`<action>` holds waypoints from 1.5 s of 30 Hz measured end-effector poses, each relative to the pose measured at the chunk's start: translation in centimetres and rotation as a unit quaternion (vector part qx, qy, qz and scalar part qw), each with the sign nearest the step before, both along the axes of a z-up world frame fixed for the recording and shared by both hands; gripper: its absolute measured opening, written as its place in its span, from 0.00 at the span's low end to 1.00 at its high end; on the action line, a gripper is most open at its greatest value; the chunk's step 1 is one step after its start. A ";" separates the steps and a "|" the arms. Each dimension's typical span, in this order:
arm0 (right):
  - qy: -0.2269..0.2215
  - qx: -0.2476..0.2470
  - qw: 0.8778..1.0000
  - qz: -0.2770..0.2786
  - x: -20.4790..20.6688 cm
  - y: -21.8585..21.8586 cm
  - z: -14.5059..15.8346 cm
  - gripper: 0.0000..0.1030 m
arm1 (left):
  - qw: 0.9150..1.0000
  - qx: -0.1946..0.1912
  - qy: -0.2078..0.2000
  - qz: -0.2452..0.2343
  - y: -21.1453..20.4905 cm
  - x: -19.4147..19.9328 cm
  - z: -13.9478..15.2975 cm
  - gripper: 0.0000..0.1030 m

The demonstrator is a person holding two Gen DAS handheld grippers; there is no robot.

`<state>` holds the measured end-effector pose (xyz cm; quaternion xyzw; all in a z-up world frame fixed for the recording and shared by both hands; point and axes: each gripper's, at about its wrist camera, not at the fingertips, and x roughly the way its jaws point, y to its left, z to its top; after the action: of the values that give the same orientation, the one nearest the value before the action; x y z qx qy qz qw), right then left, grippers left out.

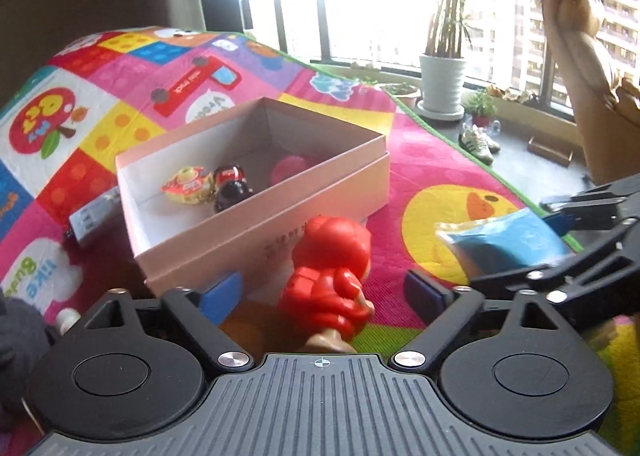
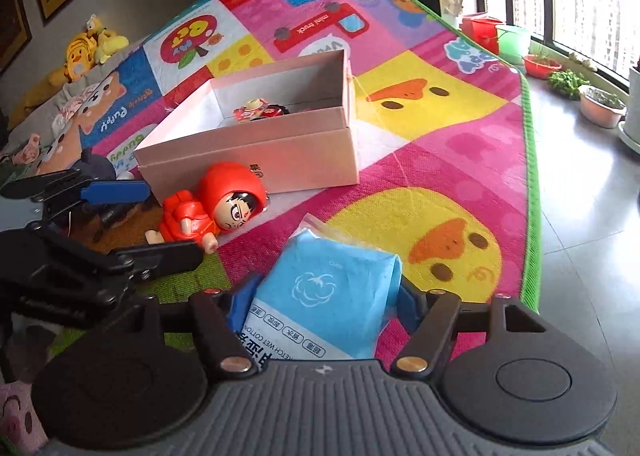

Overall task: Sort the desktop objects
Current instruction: 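Take the red figure with the left tool while the right tool regrasps the wipes, then lower the red figure into the box and open the left tool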

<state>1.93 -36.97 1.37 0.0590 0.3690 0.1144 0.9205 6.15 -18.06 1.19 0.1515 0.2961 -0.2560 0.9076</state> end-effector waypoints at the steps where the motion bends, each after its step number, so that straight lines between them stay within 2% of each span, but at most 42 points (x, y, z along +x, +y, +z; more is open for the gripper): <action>1: -0.001 -0.002 1.000 -0.004 -0.5 -0.2 0.0 0.79 | 1.000 0.007 0.005 0.002 -0.5 0.5 -0.4 0.70; 3: 0.003 0.001 1.000 -0.004 -1.1 -0.1 0.1 0.80 | 1.000 0.008 0.020 -0.001 -1.1 1.1 -1.0 0.65; 4: 0.004 0.003 1.000 -0.004 -1.3 0.1 0.2 0.80 | 1.000 0.009 0.022 -0.003 -1.1 1.0 -1.3 0.54; 6: 0.003 -0.006 1.000 0.004 -1.6 0.8 0.3 0.72 | 1.000 0.017 0.012 -0.007 -0.9 0.0 -1.6 0.53; 8: 0.004 -0.017 1.000 0.016 -1.7 1.6 0.6 0.52 | 1.000 0.021 0.009 -0.013 -0.2 -1.4 -1.5 0.53; 12: -0.003 -0.010 0.999 0.038 -2.5 2.3 2.0 0.50 | 0.999 0.009 0.014 -0.027 2.7 -5.0 0.1 0.53; 15: -0.053 -0.001 0.998 0.040 -3.4 2.1 5.2 0.49 | 0.999 -0.028 -0.015 -0.023 4.7 -6.1 4.0 0.53; 18: -0.116 0.006 0.993 0.035 -3.1 1.6 9.5 0.49 | 0.996 -0.055 -0.071 -0.013 5.5 -5.2 8.1 0.53; 20: -0.151 -0.005 0.988 0.029 -2.1 1.7 11.8 0.50 | 0.993 -0.064 -0.102 0.011 5.1 -3.2 10.2 0.53; 24: -0.170 -0.017 0.985 0.023 2.0 2.2 14.6 0.49 | 0.989 -0.097 -0.092 0.055 4.2 2.8 11.9 0.54; 26: -0.169 -0.014 0.985 0.021 4.6 2.6 15.2 0.50 | 0.989 -0.091 -0.088 0.080 4.3 5.0 12.0 0.74; 29: -0.158 -0.017 0.987 0.018 9.1 3.9 15.0 0.50 | 0.983 -0.116 -0.072 0.124 7.2 6.0 11.4 0.86; 32: -0.127 -0.034 0.991 0.024 13.8 5.9 13.2 0.50 | 0.982 -0.117 -0.053 0.139 10.4 4.7 9.9 0.91; 37: -0.083 -0.140 0.987 0.019 19.7 10.2 7.8 0.50 | 0.985 -0.086 -0.031 0.146 13.8 1.6 6.6 0.92; 40: -0.038 -0.125 0.991 0.039 21.8 11.1 5.8 0.50 | 0.984 -0.092 -0.005 0.150 15.5 0.3 4.7 0.94; 42: -0.025 -0.102 0.993 0.049 21.7 11.3 5.7 0.57 | 0.983 -0.091 0.004 0.158 16.6 -0.7 3.6 0.94; 44: -0.043 -0.088 0.994 0.044 20.5 11.2 6.5 0.79 | 0.982 -0.085 0.002 0.171 17.8 -1.7 2.7 0.97; 45: -0.052 -0.088 0.994 0.042 19.8 11.3 7.0 0.80 | 0.980 -0.082 0.003 0.181 18.5 -2.0 2.3 0.97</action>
<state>21.76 -25.72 8.40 -0.0438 0.3312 0.1225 0.9346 4.10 0.46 3.48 0.0191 0.2993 -0.1112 0.9475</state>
